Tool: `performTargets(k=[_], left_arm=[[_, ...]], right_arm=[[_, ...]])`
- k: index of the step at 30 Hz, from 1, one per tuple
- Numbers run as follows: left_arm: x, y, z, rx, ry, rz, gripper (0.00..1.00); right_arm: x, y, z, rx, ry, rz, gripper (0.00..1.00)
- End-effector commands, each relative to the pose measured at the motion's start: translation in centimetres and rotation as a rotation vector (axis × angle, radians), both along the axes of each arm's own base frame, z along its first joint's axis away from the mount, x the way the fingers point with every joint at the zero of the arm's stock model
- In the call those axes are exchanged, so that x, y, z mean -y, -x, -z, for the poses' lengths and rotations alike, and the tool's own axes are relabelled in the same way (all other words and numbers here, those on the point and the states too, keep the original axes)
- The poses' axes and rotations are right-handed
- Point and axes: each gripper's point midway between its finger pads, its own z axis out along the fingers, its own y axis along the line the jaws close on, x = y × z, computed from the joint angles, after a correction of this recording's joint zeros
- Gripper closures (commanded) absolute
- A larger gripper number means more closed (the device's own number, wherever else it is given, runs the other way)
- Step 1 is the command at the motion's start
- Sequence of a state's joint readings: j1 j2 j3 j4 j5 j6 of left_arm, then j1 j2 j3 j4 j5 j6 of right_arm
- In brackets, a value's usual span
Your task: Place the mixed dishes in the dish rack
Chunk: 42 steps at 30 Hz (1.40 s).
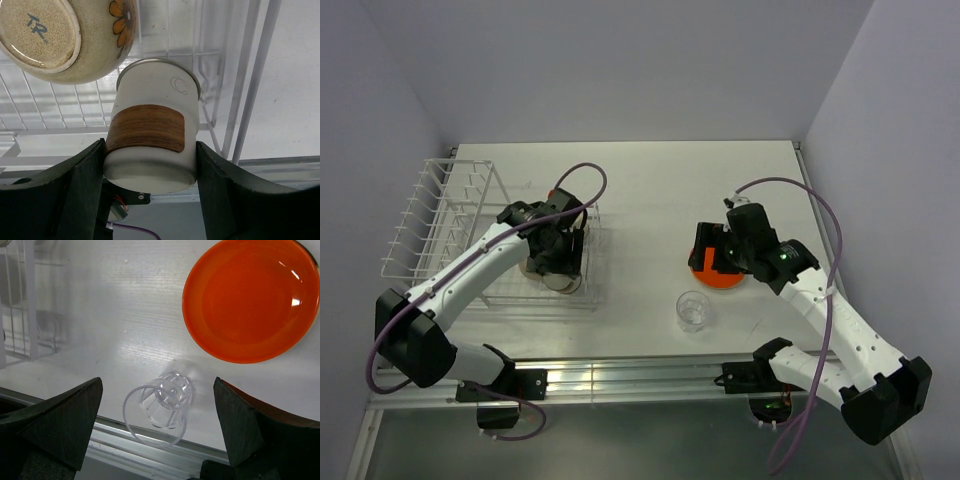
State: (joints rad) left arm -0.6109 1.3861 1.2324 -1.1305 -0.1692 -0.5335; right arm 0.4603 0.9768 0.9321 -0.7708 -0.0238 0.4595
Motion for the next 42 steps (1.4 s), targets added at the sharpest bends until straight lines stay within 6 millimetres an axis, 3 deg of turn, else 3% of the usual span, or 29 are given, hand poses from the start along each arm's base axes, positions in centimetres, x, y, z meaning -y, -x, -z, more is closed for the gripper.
performTargets(k=[1,2,5,9,20,23,28,34,37,38,39,42], left_arm=[[0.9,-1.2,-1.2,0.037,0.036,0.036,0.6],[0.8,-1.2,-1.1,0.034,0.032,0.037,0.51],[0.8,-1.3,-0.6,0.027,0.023,0.032,0.41],[0.9,-1.4,-0.5,0.034,0.033,0.028,0.2],[0.5,-1.8,-0.9,0.072,0.033,0.0,0.18],[-0.1,-2.2,-2.2,0.129,0.03,-0.042,0.18],[-1.2,-2.5,-6.4,0.279,0.081,-0.131,0.19],[0.0,-1.6,-11.9,0.402,0.269,-0.1,0.23],[1.2,-1.0,-13.9,0.435,0.375,-0.057,0.24],[1.5,-0.9,-14.6,0.457,0.41,-0.048,0.24],[2.0,-0.5,-14.9,0.454,0.446,-0.03,0.24],[2.8,0.1,-15.9,0.471,0.521,0.0,0.25]], right_arm=[[-0.1,0.0,0.3,0.015,0.001,0.006,0.0],[0.0,0.0,0.6,0.016,0.018,0.018,0.0],[-0.2,0.4,1.6,0.002,0.028,0.015,0.0],[-0.6,0.9,2.3,-0.004,0.027,0.016,0.0],[0.3,2.2,4.0,-0.038,0.02,0.141,0.0],[0.7,2.9,5.0,-0.059,0.034,0.175,0.01],[0.5,4.2,7.1,-0.105,0.06,0.21,0.05],[-0.3,5.1,7.6,-0.1,0.063,0.222,0.12],[-0.6,5.0,8.1,-0.103,0.069,0.216,0.29],[-0.7,5.0,8.2,-0.105,0.072,0.212,0.42],[-0.7,5.0,8.5,-0.112,0.079,0.21,0.47],[-1.0,5.2,9.1,-0.122,0.086,0.201,0.51]])
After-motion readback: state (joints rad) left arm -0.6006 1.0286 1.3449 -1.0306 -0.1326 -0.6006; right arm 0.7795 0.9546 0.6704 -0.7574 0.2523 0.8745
